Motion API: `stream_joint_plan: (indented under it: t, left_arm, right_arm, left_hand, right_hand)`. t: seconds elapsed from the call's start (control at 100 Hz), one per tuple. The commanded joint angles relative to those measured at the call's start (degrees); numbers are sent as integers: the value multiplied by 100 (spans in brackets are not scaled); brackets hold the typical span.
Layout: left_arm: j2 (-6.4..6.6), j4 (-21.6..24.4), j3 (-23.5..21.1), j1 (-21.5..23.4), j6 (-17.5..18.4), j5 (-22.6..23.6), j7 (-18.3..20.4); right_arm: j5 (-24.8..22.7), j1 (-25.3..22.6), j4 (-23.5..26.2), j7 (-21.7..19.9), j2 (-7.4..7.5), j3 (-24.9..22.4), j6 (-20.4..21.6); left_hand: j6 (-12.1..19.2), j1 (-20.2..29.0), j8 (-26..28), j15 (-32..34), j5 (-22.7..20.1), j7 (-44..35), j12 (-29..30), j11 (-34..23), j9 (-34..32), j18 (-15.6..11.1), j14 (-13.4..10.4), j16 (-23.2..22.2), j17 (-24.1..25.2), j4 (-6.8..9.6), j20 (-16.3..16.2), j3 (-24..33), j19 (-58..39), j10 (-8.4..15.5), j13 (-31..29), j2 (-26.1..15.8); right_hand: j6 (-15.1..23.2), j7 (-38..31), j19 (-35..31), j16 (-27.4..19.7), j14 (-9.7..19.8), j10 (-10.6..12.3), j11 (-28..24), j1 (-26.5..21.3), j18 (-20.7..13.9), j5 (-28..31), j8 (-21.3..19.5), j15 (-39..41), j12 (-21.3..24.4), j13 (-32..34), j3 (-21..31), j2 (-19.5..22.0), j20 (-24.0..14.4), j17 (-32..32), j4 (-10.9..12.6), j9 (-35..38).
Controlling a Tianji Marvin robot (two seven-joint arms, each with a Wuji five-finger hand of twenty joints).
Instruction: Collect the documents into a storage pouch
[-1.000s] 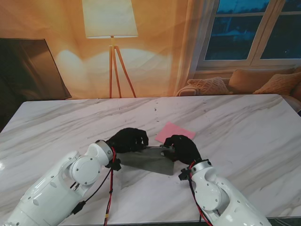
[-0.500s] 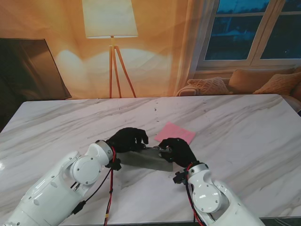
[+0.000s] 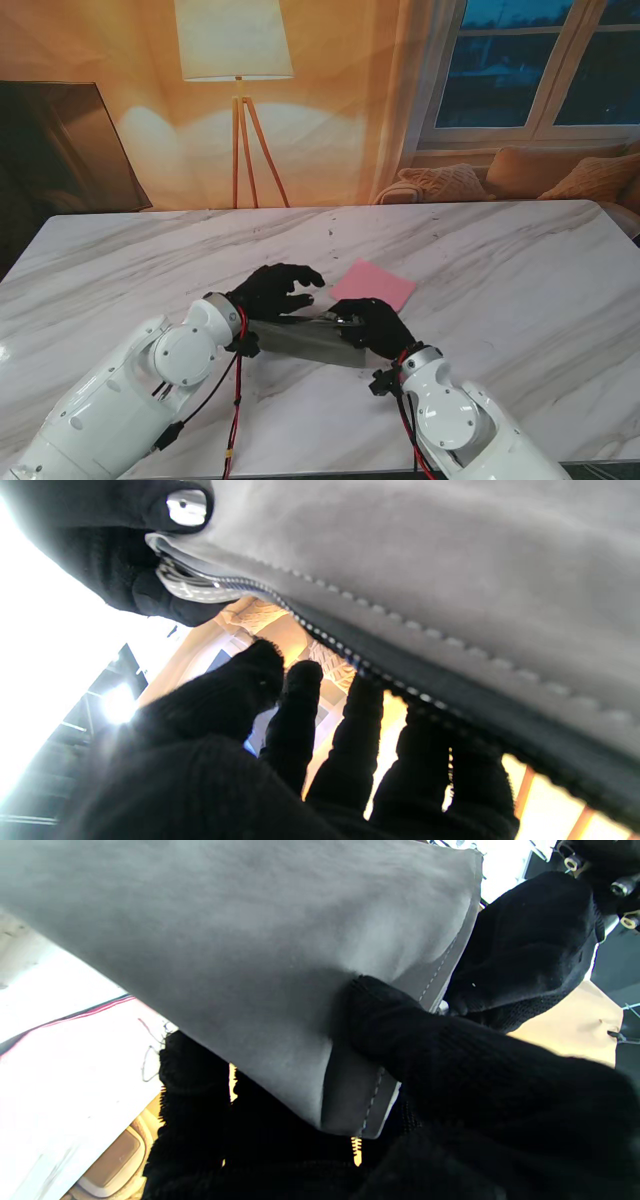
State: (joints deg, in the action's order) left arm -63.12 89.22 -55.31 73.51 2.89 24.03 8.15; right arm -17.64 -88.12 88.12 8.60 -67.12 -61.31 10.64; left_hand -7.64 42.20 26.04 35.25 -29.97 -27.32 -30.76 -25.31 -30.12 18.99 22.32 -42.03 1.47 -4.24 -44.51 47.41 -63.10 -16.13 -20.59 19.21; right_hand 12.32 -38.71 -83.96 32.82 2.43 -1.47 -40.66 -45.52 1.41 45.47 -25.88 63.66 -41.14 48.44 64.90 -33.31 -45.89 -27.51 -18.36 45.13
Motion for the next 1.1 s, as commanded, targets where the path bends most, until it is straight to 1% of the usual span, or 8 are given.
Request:
stream_joint_plan:
  t: [0.0,0.23,0.34,0.5,0.62,0.75,0.92,1.09]
  left_arm:
    - [-18,30,0,-41,46,-28,195]
    - [73,-15,57,-195,192,-212,672]
    - [99,-56,115,-265,223,-132,748]
    - [111,-69,152,-294,180,-19,770]
    - [145,-58,179,-329,38,40,924]
    - [140,-123,234,-383,-106,-134,1020]
    - [140,-203,299,-460,-177,-440,1184]
    - [106,-231,332,-469,-225,-610,1144]
  right_arm:
    - [-9,-12,28,-96,13,4,-28]
    - [56,-18,80,-147,13,14,-147]
    - [77,-16,93,-168,14,13,-193]
    - [124,-36,137,-158,3,-2,-280]
    - [175,-66,180,-75,-25,-8,-351]
    - [97,-79,191,22,-36,-2,-334]
    - [-64,-83,186,78,-26,3,-264]
    - [-176,-74,158,184,-37,23,-254]
  left_hand:
    - [8,-166,-51,-260,192,55,127,136,243,-201,-162,154,150,164,72,-161,144,131,230,-189]
    - [-30,-483,-175,-1160,386,572,359,583,779,-266,-398,536,413,94,121,-720,905,256,731,63]
    - [-80,-500,-228,-1236,473,734,364,597,847,-276,-419,544,408,82,104,-780,1006,276,746,170]
    - [-577,-612,-486,-1174,982,1369,269,533,1012,-296,-378,389,398,61,-3,-834,1035,211,709,244]
    - [-823,-690,-557,-1094,1027,1593,189,496,1124,-335,-356,309,382,48,-105,-902,955,134,736,255]
    - [-929,-733,-503,-1088,672,1570,171,502,1070,-322,-294,300,396,32,-142,-1021,931,26,780,230]
    - [-784,-620,-226,-1068,-398,1177,152,515,779,-262,-223,305,373,39,-168,-1234,932,-18,669,117]
    - [-627,-362,175,-489,-1138,239,-105,146,165,-198,-58,-27,167,11,-255,-617,559,-48,234,208]
  right_hand:
    - [747,197,-265,194,99,26,-34,-536,-197,-248,114,410,-92,26,159,322,-168,-44,332,-62]
    - [767,203,-406,285,104,-13,-128,-591,-222,-358,162,577,-267,6,60,423,-295,-68,320,-58]
    - [758,214,-429,303,110,-24,-150,-605,-224,-379,182,615,-307,15,31,443,-318,-70,319,-47]
    - [697,225,-506,336,116,-73,-228,-616,-239,-417,209,693,-404,37,-27,487,-366,-95,316,-39]
    - [626,194,-571,348,115,-98,-270,-634,-248,-389,213,763,-448,35,-68,526,-395,-87,323,-98]
    - [612,171,-635,349,121,-139,-327,-644,-245,-366,212,833,-483,56,-83,549,-412,-109,327,-155]
    - [632,178,-784,331,116,-198,-460,-657,-270,-399,222,1026,-582,84,-137,608,-443,-163,329,-377]
    - [678,221,-890,255,167,-313,-576,-666,-335,-511,236,1218,-668,83,-247,711,-456,-192,342,-849]
